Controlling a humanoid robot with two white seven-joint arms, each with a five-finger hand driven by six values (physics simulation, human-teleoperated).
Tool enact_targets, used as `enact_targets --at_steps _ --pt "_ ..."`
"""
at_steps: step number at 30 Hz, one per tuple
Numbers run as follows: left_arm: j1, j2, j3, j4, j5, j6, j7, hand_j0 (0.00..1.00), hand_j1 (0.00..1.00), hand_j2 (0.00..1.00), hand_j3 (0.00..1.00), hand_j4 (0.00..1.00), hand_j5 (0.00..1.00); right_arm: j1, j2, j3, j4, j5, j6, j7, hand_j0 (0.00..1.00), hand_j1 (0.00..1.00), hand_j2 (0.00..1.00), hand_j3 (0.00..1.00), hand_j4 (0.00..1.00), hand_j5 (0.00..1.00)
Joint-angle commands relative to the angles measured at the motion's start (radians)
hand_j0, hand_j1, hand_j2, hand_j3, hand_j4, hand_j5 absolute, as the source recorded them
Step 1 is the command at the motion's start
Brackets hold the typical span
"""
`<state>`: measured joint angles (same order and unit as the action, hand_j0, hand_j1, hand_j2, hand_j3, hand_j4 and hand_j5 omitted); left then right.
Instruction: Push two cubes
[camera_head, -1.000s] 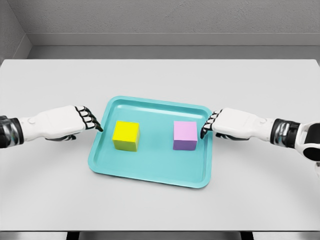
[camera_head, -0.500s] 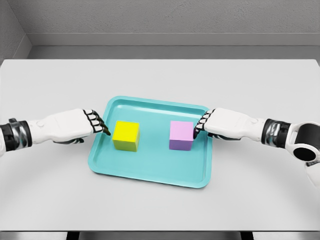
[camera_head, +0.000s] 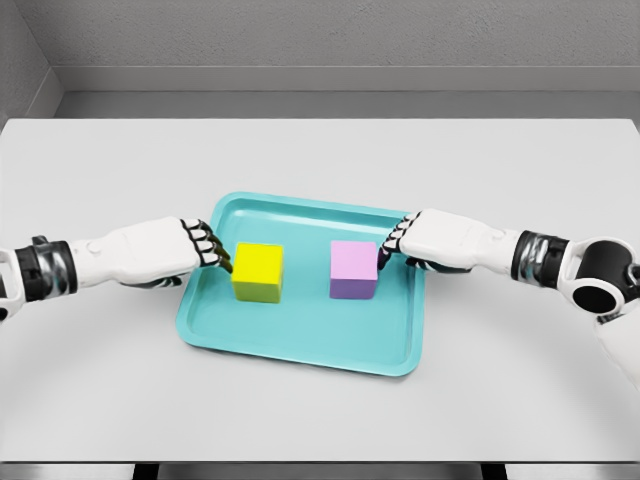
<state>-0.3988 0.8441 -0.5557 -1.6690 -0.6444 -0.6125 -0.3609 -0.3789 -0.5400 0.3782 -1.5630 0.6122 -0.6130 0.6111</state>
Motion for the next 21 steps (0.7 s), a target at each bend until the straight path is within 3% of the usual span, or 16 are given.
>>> enact_targets --at_steps 1,21 --pt "0.0 -0.011 0.0 -0.003 0.005 0.002 -0.001 0.8 0.8 0.8 0.8 0.8 0.8 -0.003 0.017 0.01 0.027 0.004 0.002 0.0 0.57 0.57 0.57 0.57 0.57 0.57" --pt "-0.011 -0.05 0.0 -0.018 0.003 0.002 -0.027 0.8 0.8 0.8 0.8 0.8 0.8 -0.011 0.037 0.059 -0.008 0.001 0.002 0.0 0.57 0.57 0.57 0.57 0.57 0.57"
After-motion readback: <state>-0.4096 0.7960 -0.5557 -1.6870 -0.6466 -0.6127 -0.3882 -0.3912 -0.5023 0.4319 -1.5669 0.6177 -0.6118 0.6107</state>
